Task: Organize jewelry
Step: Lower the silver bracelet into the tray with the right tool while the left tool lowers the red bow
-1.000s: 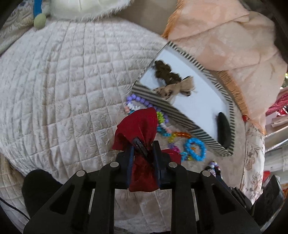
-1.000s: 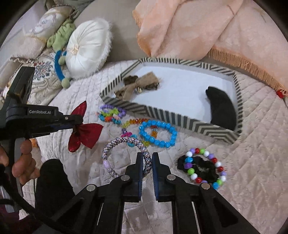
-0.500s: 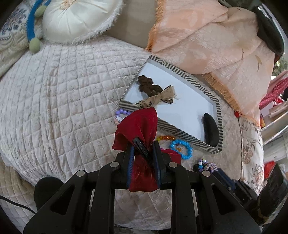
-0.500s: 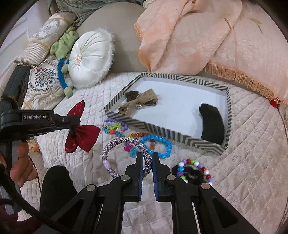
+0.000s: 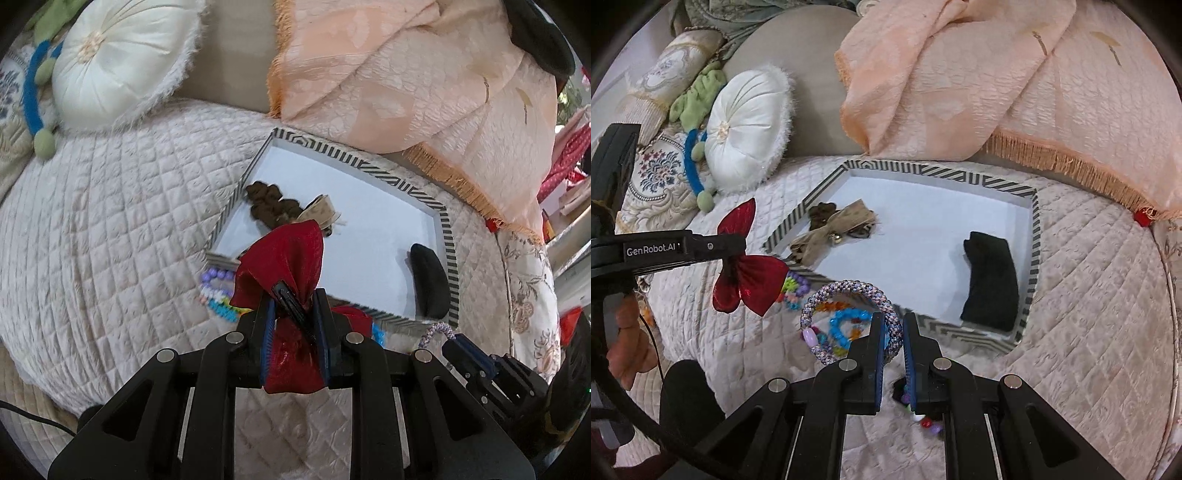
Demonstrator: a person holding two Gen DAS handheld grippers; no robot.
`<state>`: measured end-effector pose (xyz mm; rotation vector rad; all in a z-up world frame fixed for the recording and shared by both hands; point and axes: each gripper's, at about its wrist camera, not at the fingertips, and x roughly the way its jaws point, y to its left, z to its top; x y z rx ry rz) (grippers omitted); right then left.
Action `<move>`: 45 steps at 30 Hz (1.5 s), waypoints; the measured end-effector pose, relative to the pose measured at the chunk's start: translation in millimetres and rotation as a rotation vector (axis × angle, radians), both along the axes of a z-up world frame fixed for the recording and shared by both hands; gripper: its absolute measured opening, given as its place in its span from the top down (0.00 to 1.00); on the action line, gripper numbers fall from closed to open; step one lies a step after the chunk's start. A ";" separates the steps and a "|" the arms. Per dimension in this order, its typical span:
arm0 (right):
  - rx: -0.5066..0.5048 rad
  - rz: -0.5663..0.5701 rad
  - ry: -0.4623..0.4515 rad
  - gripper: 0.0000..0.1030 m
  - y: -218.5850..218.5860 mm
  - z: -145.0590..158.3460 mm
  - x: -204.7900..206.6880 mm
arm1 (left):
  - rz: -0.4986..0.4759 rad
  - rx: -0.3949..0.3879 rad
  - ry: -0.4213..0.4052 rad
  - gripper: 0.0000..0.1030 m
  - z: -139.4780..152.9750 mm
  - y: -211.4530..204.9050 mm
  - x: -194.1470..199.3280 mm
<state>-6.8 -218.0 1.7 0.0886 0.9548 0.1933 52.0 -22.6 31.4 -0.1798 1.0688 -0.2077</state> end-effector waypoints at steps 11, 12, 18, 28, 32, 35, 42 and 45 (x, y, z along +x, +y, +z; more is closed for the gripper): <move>-0.007 -0.031 0.001 0.91 -22.8 2.5 19.8 | -0.029 0.005 -0.008 0.82 2.7 -18.8 20.6; -0.007 -0.036 0.002 0.91 -25.5 2.6 21.8 | -0.031 -0.003 -0.005 0.82 2.3 -19.5 23.6; 0.003 -0.069 0.016 0.91 -40.7 0.0 40.6 | -0.040 0.011 -0.004 0.82 0.3 -32.6 38.1; 0.113 -0.083 0.078 0.91 -52.4 -15.6 53.8 | -0.029 0.033 0.029 0.82 -21.9 -45.6 60.9; 0.131 -0.090 0.094 0.91 -51.9 -22.7 55.1 | -0.035 0.016 0.055 0.82 -36.0 -52.6 72.1; 0.123 -0.090 0.115 0.87 -51.4 -28.3 57.5 | -0.031 0.026 0.068 0.82 -45.3 -58.4 81.8; 0.142 -0.092 0.140 0.73 -51.6 -39.9 64.5 | -0.022 0.066 0.117 0.82 -74.8 -66.4 102.0; 0.149 -0.089 0.153 0.72 -48.9 -44.3 66.6 | -0.023 0.078 0.130 0.82 -83.0 -68.7 104.4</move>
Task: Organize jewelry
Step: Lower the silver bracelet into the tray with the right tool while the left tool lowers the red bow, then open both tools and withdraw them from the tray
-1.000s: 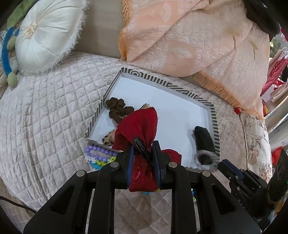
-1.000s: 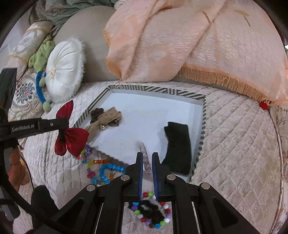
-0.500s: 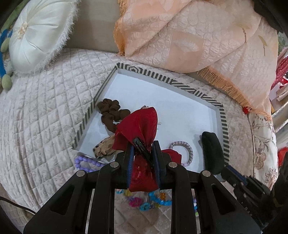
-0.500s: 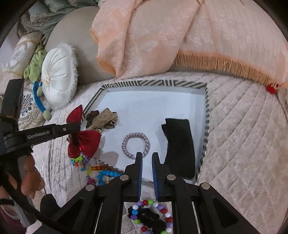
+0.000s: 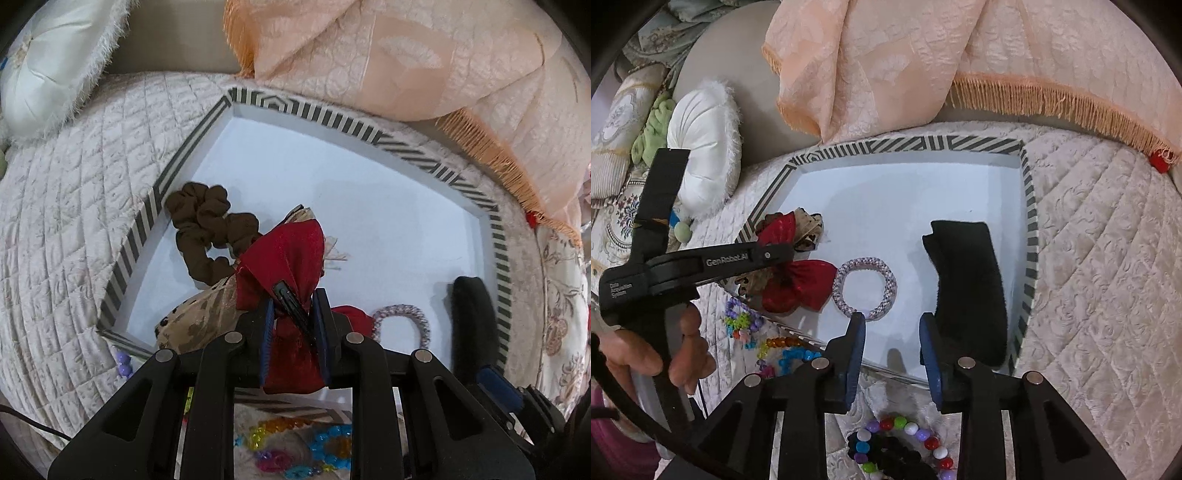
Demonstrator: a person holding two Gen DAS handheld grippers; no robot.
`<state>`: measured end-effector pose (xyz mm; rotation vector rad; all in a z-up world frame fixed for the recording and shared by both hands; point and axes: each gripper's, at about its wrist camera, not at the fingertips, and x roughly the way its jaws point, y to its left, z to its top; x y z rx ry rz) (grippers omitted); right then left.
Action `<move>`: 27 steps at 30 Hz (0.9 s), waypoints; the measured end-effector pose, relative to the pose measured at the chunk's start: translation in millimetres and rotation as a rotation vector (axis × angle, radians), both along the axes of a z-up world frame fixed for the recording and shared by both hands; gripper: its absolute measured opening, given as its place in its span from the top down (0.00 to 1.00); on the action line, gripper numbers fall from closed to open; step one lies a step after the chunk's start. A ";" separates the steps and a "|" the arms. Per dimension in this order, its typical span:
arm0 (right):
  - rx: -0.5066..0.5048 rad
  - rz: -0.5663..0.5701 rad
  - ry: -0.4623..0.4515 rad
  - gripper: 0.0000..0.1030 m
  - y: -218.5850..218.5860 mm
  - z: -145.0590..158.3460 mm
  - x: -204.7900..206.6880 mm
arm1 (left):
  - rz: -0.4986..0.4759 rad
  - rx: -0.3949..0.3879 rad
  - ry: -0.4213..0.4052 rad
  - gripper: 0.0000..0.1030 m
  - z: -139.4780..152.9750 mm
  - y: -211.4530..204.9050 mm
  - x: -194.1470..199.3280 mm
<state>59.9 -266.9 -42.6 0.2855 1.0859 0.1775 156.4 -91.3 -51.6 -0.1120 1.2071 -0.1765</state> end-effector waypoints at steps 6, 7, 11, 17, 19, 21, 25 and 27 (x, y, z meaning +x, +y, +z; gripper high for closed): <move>0.009 -0.002 0.012 0.71 1.2 -3.0 -0.9 | 0.000 -0.008 -0.014 0.56 -1.1 2.6 -1.0; 0.010 -0.004 0.012 0.70 1.7 -2.5 -1.3 | -0.001 -0.019 -0.020 0.53 0.5 3.5 -2.0; 0.004 -0.010 0.012 0.68 1.9 -0.9 -3.9 | -0.002 -0.021 -0.056 0.43 11.5 7.0 -9.4; -0.003 -0.014 0.004 0.67 5.6 3.5 -14.1 | 0.000 0.023 -0.091 0.42 25.8 14.8 -25.5; -0.009 -0.011 -0.001 0.66 9.0 6.7 -17.3 | 0.009 0.038 -0.121 0.42 32.4 19.4 -34.1; -0.023 -0.008 -0.006 0.66 12.8 10.8 -21.1 | 0.015 0.047 -0.138 0.42 36.5 23.1 -39.8; -0.033 -0.015 -0.018 0.66 19.0 21.3 -28.6 | 0.019 0.060 -0.173 0.42 47.8 31.9 -56.7; -0.040 -0.016 -0.033 0.66 20.0 27.6 -34.6 | 0.015 0.068 -0.190 0.42 53.6 35.6 -66.1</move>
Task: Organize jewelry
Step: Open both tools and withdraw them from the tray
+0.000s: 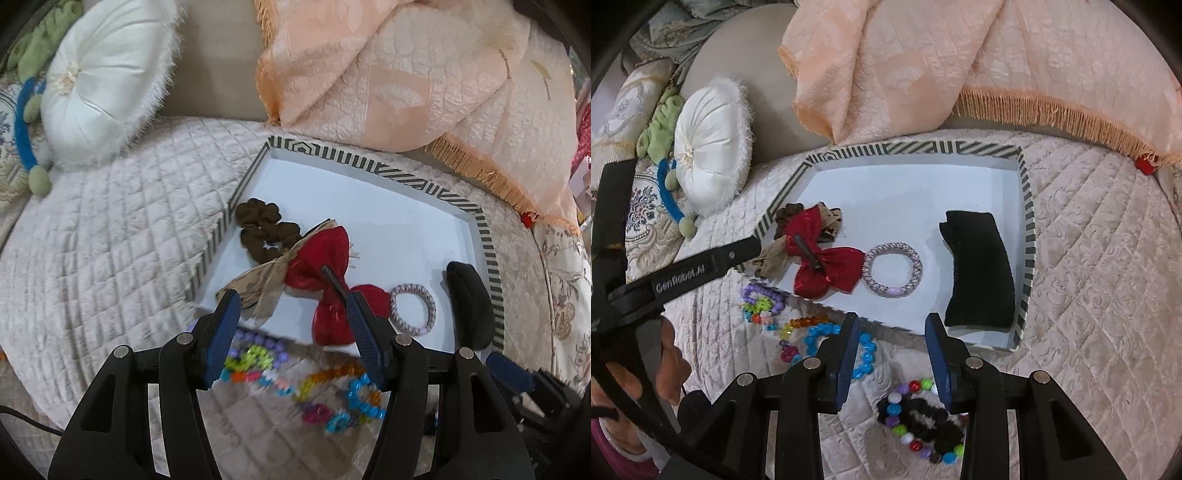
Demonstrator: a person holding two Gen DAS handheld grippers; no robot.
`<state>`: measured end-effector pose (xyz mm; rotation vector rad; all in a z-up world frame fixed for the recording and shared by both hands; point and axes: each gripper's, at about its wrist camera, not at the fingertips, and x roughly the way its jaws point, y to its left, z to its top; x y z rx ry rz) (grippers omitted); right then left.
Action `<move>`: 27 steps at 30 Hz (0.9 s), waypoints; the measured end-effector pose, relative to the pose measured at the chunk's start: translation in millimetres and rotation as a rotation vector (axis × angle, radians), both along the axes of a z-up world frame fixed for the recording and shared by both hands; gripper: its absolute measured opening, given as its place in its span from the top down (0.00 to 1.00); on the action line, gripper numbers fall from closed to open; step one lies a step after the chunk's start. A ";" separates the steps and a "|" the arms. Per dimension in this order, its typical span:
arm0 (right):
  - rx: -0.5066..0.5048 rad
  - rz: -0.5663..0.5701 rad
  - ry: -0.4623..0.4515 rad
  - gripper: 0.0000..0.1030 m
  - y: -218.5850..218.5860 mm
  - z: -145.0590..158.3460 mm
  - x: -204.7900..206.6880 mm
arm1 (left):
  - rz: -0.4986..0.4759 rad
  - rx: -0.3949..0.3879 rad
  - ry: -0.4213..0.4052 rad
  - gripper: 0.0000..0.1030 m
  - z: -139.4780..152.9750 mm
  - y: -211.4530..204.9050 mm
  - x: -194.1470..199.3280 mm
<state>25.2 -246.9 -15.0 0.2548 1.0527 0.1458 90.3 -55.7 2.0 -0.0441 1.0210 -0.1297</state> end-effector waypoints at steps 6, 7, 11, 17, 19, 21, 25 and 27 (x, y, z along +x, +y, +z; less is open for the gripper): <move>-0.024 0.003 -0.035 0.66 10.2 17.7 -19.0 | -0.014 0.020 -0.056 0.42 16.0 8.0 -32.7; -0.026 0.004 -0.041 0.66 12.0 20.4 -22.9 | -0.014 0.021 -0.061 0.42 17.7 8.6 -36.2; -0.039 0.002 -0.054 0.66 18.8 26.7 -34.5 | -0.007 0.020 -0.092 0.42 26.3 15.2 -56.0; -0.049 -0.002 -0.068 0.63 22.7 33.1 -50.4 | -0.012 0.050 -0.127 0.42 33.4 20.1 -79.0; -0.055 -0.003 -0.071 0.63 23.1 35.3 -55.1 | -0.012 0.051 -0.134 0.42 35.5 22.8 -86.0; -0.056 -0.004 -0.075 0.63 23.4 37.2 -59.5 | -0.010 0.053 -0.139 0.42 36.7 25.1 -90.9; -0.059 -0.007 -0.081 0.62 24.3 39.8 -67.4 | -0.011 0.057 -0.144 0.42 38.0 28.1 -100.8; -0.059 -0.010 -0.080 0.62 24.6 40.1 -71.4 | -0.012 0.057 -0.145 0.42 37.9 28.7 -104.8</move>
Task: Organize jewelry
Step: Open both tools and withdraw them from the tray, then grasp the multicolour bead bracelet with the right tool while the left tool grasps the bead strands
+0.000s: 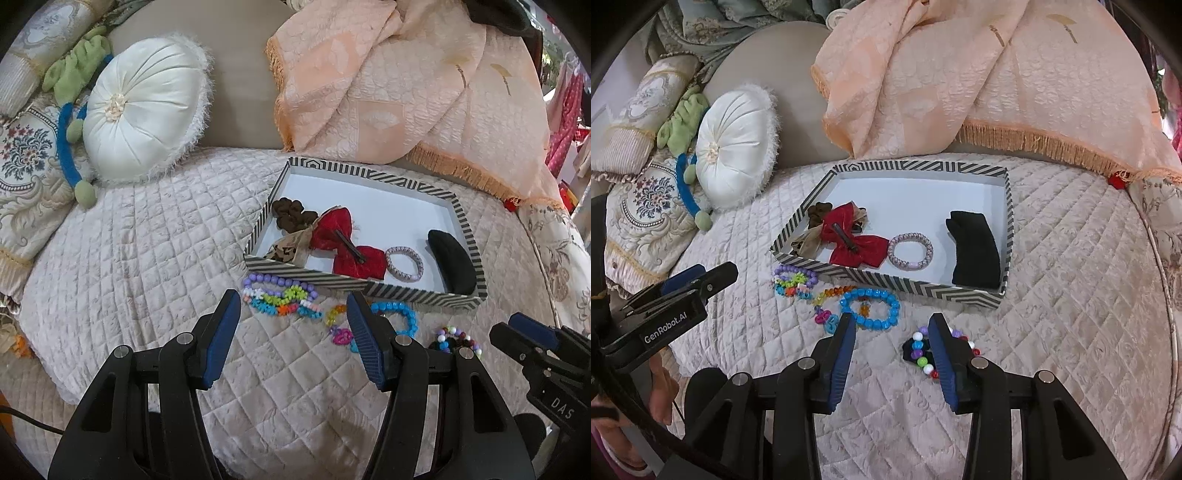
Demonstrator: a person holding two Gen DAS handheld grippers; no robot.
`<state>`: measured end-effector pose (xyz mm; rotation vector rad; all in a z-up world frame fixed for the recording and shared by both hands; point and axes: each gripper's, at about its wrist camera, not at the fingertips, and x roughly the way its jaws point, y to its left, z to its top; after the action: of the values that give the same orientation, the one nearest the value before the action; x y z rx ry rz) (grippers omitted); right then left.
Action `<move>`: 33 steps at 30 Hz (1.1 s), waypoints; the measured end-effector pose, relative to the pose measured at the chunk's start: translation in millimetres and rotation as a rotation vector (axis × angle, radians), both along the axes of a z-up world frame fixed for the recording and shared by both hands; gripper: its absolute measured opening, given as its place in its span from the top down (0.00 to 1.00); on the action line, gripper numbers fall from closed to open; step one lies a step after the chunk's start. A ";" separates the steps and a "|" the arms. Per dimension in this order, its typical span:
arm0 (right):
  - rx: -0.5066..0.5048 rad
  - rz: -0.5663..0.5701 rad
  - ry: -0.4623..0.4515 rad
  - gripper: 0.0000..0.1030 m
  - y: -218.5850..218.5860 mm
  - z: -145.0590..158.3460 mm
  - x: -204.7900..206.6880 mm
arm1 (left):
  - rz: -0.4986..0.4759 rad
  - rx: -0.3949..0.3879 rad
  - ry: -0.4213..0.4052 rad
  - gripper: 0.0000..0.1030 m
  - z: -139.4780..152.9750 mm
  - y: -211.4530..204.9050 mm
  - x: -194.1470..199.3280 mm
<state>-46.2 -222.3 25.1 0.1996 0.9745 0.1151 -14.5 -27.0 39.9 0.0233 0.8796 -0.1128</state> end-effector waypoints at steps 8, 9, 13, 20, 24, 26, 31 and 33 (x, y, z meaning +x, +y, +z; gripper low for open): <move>-0.004 -0.008 0.013 0.60 -1.3 -3.9 -9.5 | -0.007 0.013 -0.001 0.42 -3.3 0.0 -11.9; -0.005 -0.008 0.014 0.60 -2.1 -4.2 -10.0 | -0.007 0.014 0.000 0.42 -3.6 0.2 -12.1; -0.015 -0.011 0.032 0.58 -8.3 -9.5 -10.5 | -0.006 0.002 0.030 0.42 -8.6 4.7 -9.1; -0.012 -0.036 0.087 0.57 -30.4 -28.4 -9.6 | 0.034 -0.141 0.173 0.42 -29.2 34.6 14.7; -0.002 -0.041 0.119 0.57 -40.7 -40.9 -5.8 | 0.051 -0.193 0.242 0.42 -41.0 45.2 30.3; 0.015 -0.036 0.129 0.57 -43.7 -45.6 -3.4 | 0.065 -0.215 0.273 0.42 -46.4 48.2 36.9; 0.000 -0.031 0.151 0.57 -51.3 -53.8 4.1 | 0.125 -0.247 0.332 0.42 -61.3 58.1 56.9; -0.013 -0.032 0.160 0.57 -56.9 -56.2 7.3 | 0.136 -0.248 0.350 0.42 -66.4 59.7 64.1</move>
<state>-38.9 -279.2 -31.1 0.2150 1.1308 0.0644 49.6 32.7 -26.5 -0.2956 1.2082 -0.0993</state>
